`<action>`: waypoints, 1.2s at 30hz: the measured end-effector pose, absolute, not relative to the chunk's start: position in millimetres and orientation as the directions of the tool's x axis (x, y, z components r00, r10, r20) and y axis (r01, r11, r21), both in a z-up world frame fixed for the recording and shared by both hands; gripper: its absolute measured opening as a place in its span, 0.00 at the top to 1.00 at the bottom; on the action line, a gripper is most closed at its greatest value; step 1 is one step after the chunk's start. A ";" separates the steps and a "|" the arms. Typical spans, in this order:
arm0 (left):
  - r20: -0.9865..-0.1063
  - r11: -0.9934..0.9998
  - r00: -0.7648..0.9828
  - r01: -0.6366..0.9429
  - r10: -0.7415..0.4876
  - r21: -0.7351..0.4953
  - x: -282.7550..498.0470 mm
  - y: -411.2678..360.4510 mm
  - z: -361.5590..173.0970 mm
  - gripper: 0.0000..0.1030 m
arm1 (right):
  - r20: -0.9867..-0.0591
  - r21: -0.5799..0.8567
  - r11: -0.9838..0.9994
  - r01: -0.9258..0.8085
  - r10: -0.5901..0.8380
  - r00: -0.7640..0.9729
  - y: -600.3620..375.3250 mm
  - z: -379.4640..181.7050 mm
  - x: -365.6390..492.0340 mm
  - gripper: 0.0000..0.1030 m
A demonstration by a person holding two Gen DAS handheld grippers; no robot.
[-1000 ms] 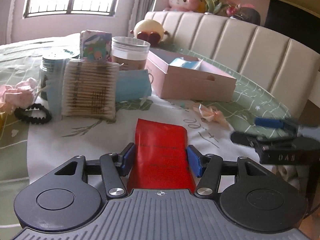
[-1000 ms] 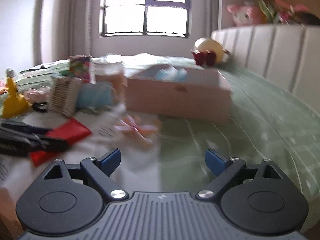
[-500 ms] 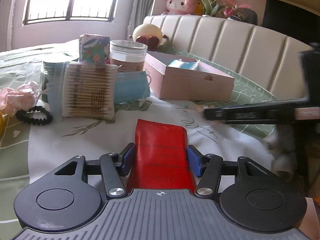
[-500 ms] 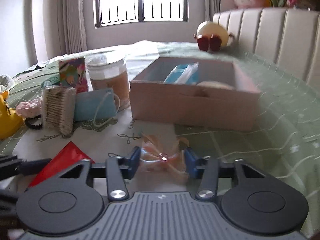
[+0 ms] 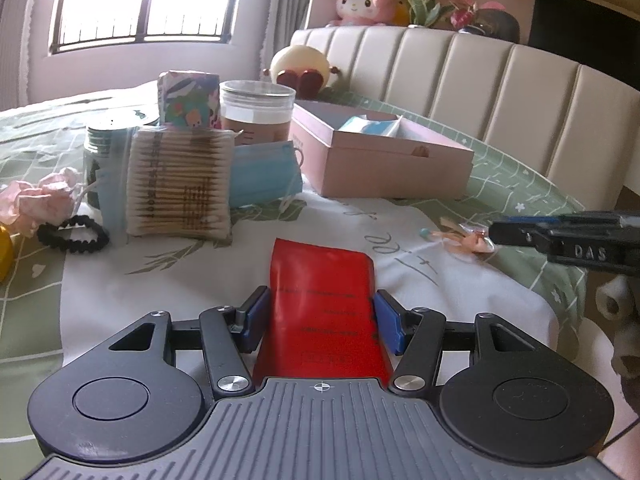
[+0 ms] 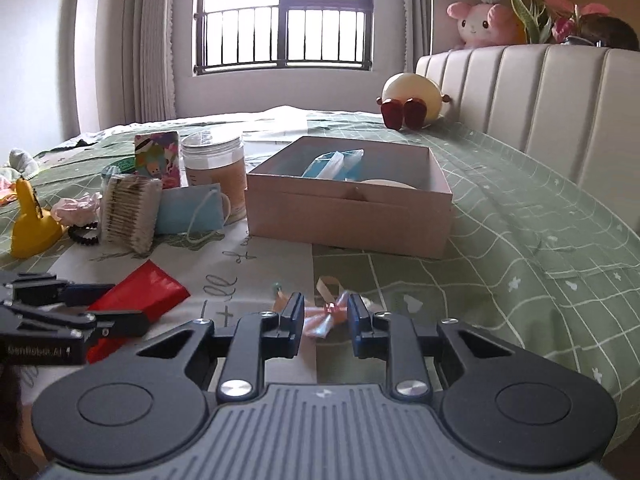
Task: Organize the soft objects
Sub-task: 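Grasp the pink ribbon bow with the right gripper while the left holds the envelope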
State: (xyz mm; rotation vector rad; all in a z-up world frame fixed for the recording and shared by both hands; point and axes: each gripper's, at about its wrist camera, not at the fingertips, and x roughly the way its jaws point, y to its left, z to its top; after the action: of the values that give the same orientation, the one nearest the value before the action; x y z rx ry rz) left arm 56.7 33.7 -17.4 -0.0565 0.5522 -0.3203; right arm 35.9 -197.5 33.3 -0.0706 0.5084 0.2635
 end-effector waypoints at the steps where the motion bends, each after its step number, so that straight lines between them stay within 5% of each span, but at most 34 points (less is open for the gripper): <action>1: -0.507 0.950 0.805 0.282 -0.310 -0.133 56.5 33.1 -17.5 0.40 | -0.495 -0.005 0.965 -0.262 0.226 0.839 -197.4 29.9 36.0 0.60; 3: -0.507 0.952 0.807 0.278 -0.303 -0.125 55.8 32.0 -17.6 0.40 | -0.512 -0.004 0.969 -0.246 0.210 0.833 -197.3 22.0 37.6 0.44; 7: -0.502 0.953 0.810 0.275 -0.303 -0.130 54.4 32.9 -18.2 0.40 | -0.521 -0.024 0.972 -0.233 0.186 0.833 -191.8 9.9 38.8 0.35; 12: -0.497 0.951 0.811 0.274 -0.310 -0.146 54.6 35.5 -18.4 0.40 | -0.541 0.035 0.965 -0.259 0.236 0.807 -185.3 3.0 34.3 0.04; 22: -0.481 0.946 0.815 0.274 -0.323 -0.171 51.9 39.1 -19.8 0.40 | -0.538 0.053 0.950 -0.307 0.286 0.793 -190.6 -0.4 28.9 0.00; 29: -0.472 0.944 0.817 0.276 -0.331 -0.184 50.2 41.0 -20.5 0.40 | -0.456 -0.030 0.965 -0.261 0.219 0.863 -194.2 13.8 20.5 0.08; 36: -0.470 0.944 0.819 0.275 -0.330 -0.183 49.8 40.3 -21.0 0.40 | -0.536 0.129 0.972 -0.196 0.235 0.811 -188.8 17.7 63.2 0.08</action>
State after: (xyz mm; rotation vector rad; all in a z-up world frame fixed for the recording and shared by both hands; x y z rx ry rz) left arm 49.8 40.3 -21.0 -0.1083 0.5195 -0.3227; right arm 63.2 -188.8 17.7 0.0691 0.5808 0.2303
